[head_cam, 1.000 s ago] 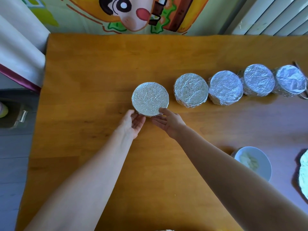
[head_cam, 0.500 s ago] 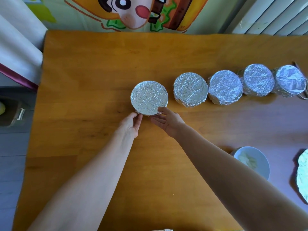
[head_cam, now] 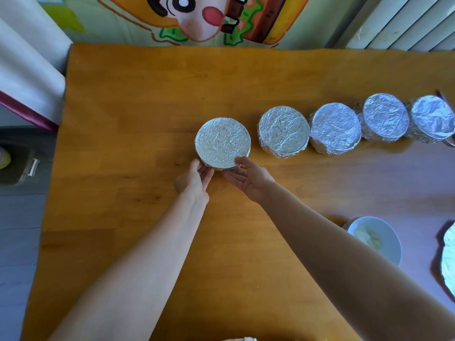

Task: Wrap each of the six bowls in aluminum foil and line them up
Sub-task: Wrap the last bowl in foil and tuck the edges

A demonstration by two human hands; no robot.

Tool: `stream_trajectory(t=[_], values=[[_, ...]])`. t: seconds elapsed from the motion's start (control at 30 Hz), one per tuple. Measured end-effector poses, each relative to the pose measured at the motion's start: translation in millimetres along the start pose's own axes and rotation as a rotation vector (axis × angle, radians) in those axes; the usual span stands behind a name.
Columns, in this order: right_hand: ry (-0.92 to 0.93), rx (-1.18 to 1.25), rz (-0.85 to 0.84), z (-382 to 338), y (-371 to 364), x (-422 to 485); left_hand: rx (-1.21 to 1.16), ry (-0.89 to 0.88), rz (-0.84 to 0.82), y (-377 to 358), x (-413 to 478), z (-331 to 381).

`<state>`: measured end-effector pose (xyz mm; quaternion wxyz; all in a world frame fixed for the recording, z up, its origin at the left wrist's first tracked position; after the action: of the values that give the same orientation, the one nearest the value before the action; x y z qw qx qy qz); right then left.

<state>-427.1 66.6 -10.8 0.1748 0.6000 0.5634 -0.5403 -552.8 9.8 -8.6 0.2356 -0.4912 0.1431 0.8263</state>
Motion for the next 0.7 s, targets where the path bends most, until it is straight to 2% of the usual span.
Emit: stream_trajectory(t=[0.13,0.27,0.33,0.7], values=[[-0.007,0.008,-0.005,-2,0,-1,0.009,0.192,-0.100,-1,1,0],[-0.021,-0.004,-0.008,-2,0,-2,0.234,0.270,-0.201,3,-3,0],[-0.021,0.000,-0.012,-2,0,-1,0.271,0.301,-0.255,4,-6,1],[-0.017,0.004,-0.012,-1,0,0,0.258,0.184,-0.117,6,7,12]])
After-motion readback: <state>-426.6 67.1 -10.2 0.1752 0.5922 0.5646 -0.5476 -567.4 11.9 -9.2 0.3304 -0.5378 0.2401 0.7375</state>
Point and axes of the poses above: each hand's wrist, its own x-axis towards the middle knuckle, its own y-axis out of the back of the hand, z = x × y, the point moved 4 cm from there along x, towards the middle knuckle, and after that the axes turned 15 degrees about x, right-handed, at the moved point
